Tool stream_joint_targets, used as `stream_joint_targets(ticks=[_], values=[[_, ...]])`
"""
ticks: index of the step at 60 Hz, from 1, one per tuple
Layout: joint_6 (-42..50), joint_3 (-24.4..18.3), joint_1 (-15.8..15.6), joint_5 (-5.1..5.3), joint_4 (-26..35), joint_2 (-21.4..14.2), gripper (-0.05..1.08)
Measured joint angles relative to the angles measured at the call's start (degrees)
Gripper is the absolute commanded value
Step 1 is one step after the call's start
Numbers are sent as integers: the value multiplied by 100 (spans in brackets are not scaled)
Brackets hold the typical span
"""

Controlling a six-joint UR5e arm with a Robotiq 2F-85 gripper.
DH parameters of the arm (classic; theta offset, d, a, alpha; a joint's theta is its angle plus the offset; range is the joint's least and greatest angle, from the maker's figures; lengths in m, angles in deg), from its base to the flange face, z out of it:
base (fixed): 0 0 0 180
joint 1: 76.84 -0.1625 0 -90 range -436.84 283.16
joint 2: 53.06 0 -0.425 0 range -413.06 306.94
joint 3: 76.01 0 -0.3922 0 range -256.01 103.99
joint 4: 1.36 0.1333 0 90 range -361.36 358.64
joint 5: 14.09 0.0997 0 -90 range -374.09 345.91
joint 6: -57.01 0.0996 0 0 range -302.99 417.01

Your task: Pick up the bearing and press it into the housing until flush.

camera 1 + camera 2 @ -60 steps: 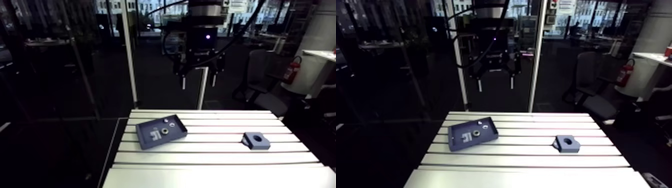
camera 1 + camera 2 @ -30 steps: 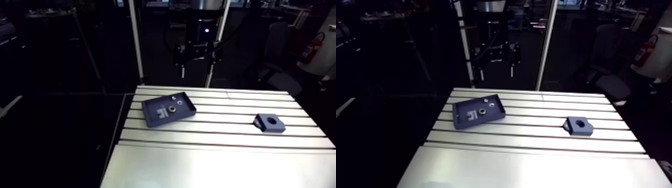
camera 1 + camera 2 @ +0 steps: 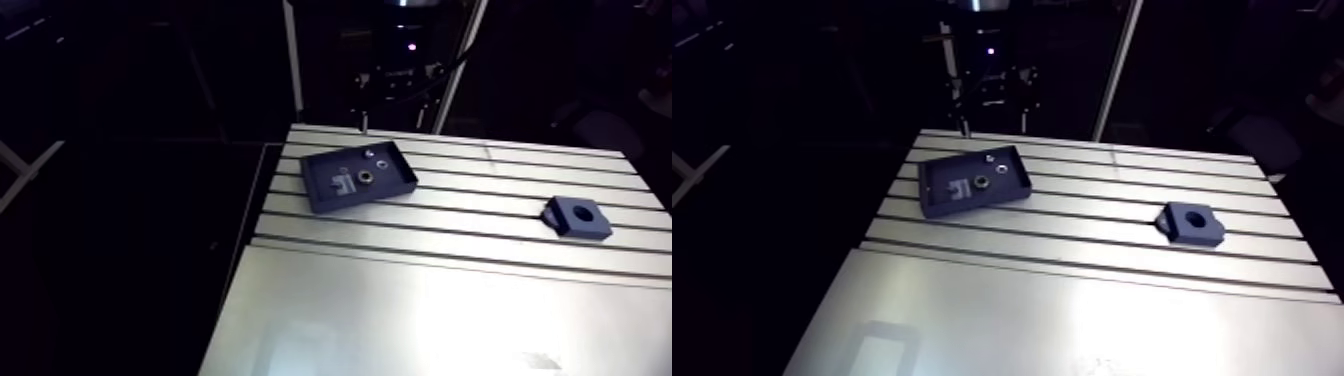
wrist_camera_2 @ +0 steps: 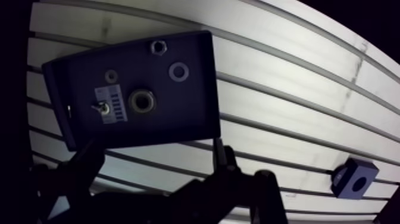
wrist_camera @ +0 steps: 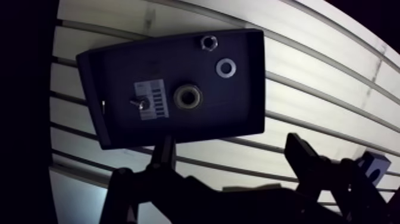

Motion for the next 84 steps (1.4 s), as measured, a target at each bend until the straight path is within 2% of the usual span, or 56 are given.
stream_joint_targets(ticks=[31,68,84], values=[[323,96,-177,-12,-275,296,1],[363,80,-240,-6,-468,630,1],[363,95,-269,-7,-491,718,14]])
